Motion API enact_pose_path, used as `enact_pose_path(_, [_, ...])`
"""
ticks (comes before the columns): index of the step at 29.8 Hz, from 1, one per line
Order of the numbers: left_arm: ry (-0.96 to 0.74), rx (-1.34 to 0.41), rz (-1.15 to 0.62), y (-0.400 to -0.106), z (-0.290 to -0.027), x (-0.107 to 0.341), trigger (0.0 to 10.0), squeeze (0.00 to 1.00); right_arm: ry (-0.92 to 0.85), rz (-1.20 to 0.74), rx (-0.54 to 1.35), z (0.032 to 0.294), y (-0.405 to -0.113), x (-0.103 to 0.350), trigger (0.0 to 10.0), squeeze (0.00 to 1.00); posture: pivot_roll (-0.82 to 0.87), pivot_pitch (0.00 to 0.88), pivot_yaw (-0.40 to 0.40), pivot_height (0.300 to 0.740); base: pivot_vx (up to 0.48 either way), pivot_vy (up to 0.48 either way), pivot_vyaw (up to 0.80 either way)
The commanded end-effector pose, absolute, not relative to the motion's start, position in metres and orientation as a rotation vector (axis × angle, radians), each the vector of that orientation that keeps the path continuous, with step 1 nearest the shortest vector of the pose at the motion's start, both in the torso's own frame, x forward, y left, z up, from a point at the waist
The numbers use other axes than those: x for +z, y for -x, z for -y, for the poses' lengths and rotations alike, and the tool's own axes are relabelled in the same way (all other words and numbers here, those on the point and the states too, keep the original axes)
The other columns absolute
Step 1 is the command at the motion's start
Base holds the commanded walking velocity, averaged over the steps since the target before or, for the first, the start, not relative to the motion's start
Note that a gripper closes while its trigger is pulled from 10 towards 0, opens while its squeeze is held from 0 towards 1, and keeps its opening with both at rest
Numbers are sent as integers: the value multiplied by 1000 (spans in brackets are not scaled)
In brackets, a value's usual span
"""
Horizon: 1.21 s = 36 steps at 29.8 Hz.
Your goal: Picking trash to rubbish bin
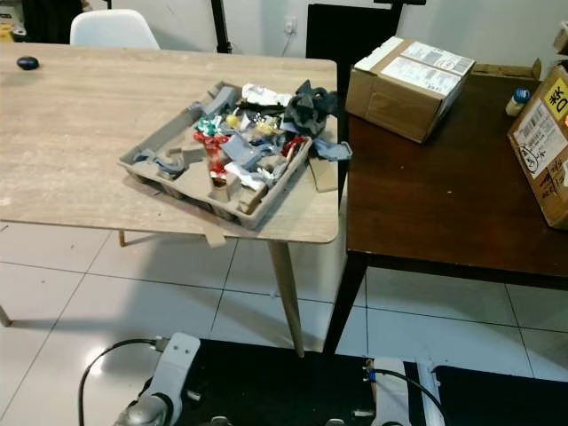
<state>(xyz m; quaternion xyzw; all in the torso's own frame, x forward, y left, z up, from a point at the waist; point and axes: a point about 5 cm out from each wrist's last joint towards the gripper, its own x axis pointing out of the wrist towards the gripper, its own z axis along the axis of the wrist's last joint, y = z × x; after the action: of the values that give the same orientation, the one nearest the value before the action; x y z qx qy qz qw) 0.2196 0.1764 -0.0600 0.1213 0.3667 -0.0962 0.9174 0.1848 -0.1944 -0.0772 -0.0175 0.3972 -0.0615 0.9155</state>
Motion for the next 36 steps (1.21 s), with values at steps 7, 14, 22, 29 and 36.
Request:
enact_pose_path(7, [-256,-186,-755,-218,-177,-61,10000,0,16,-869,-143,198,-172,-84,10000,0,60,145,12,740,0,0,-686])
enact_pose_path(14, [-261,-197,-753,-218,-178,-61,10000,0,16,-867,-150,200,-174,-82,10000,0,65,154,16,740,0,0,-800])
enact_pose_path(22, [-223,-159,-742,-220,-179,-59,10000,0,12,-866,-154,200,-176,-82,10000,0,69,168,21,740,0,0,-800])
enact_pose_path(29, [-210,-149,-744,-221,-180,-59,10000,0,14,-869,-165,203,-175,-82,10000,0,58,171,21,740,0,0,-800])
enact_pose_path(36, [-204,-150,-745,-221,-179,-59,10000,0,13,-860,-168,204,-176,-81,10000,0,59,174,25,740,0,0,-800])
